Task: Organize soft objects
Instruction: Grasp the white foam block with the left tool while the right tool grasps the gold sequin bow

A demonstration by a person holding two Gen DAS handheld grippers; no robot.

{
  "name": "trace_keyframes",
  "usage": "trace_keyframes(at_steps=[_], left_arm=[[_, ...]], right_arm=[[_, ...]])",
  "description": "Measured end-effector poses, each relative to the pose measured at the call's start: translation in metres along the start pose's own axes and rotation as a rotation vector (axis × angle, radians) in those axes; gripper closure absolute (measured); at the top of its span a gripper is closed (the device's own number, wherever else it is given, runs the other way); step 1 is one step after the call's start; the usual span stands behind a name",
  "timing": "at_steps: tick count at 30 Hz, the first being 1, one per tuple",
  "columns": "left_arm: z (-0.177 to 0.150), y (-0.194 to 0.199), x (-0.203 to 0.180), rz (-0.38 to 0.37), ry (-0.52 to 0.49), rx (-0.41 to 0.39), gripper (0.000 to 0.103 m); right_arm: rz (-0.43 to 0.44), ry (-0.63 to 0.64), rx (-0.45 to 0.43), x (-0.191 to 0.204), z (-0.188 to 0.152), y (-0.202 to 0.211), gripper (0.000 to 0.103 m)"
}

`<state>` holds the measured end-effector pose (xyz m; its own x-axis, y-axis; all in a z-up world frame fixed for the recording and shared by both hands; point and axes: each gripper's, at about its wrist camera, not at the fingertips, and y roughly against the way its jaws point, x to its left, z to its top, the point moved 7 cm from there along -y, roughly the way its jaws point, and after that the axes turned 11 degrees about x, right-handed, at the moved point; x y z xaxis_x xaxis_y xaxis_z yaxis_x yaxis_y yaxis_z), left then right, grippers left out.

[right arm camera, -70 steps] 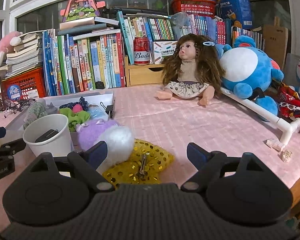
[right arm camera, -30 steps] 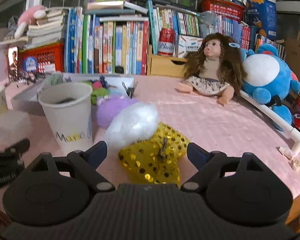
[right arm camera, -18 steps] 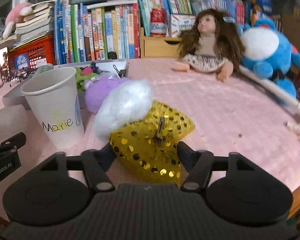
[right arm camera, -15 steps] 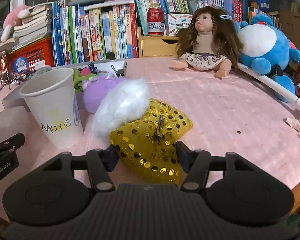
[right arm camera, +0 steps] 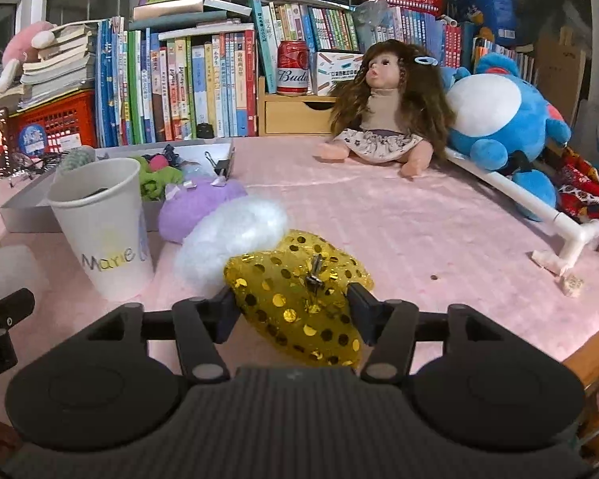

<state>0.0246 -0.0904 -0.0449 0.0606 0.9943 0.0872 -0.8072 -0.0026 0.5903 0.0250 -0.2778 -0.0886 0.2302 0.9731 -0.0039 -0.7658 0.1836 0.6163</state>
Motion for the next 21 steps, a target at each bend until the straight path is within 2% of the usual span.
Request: trace_keyframes(at_steps=[2,8,16,18,21], left_arm=[[0.002,-0.005,-0.003,0.001,0.002,-0.002,0.021],[0.005,-0.021,-0.005,0.025,0.0,0.012,0.021],[0.002,-0.034,-0.006,-0.019,0.049,0.066,0.03],[0.003,-0.035,-0.004,-0.025,0.058,0.064,0.045],[0.006,-0.035,-0.002,-0.041,0.068,0.074,0.045]], right_arm=[[0.007,-0.012,-0.011,-0.001,0.001,-0.001,0.023],[0.006,-0.018,-0.039,0.002,0.002,-0.014,0.018],[-0.029,0.002,-0.022,0.006,-0.006,-0.032,0.016],[-0.01,-0.011,-0.006,0.005,-0.008,-0.033,0.029],[0.014,-0.039,0.0,0.003,-0.008,-0.029,0.044]])
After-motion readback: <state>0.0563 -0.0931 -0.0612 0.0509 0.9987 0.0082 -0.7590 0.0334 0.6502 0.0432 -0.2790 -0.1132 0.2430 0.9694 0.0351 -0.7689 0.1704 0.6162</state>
